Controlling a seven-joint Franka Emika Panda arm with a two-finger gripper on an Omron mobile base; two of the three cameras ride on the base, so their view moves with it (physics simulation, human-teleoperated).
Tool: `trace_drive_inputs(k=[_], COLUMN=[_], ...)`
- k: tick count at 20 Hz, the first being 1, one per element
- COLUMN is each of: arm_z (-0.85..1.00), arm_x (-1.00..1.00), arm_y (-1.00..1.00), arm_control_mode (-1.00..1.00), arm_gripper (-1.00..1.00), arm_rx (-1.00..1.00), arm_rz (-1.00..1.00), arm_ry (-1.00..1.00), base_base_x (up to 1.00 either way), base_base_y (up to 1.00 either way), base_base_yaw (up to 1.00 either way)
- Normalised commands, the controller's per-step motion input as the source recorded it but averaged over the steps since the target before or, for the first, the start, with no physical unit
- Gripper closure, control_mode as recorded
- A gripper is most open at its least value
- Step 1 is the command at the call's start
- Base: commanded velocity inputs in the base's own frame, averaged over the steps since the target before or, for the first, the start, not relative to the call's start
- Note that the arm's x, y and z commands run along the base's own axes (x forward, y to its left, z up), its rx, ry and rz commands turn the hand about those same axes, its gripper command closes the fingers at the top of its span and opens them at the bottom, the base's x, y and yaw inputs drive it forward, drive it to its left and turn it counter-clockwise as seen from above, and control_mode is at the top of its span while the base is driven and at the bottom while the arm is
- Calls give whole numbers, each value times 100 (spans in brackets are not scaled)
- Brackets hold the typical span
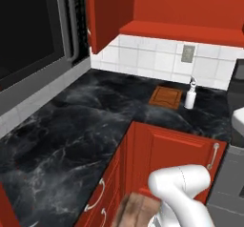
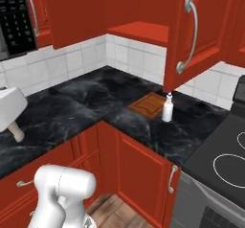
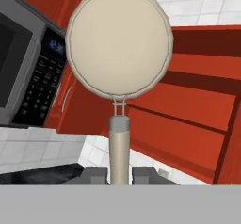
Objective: Grab the spray bottle from the cabinet, then place it next to the cutting board for sanitizing. Then grab the dish brush from the countertop next to the sink and place it next to the cutting board.
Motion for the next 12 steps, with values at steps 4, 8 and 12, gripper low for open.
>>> trace_drive_inputs(k=[4, 8, 12], arm_z=[0, 0, 0], arm_x=[0, 0, 0], arm_y=[0, 0, 0], arm_control_mode=[100, 100, 100], arm_gripper=[100, 100, 100], arm_rx=[0, 0, 0], arm_rz=[0, 0, 0], arm_ry=[0, 0, 0], base_base_x=[70, 93, 100], base_base_y=[-33, -19, 0], base_base_yaw=[14, 16, 11])
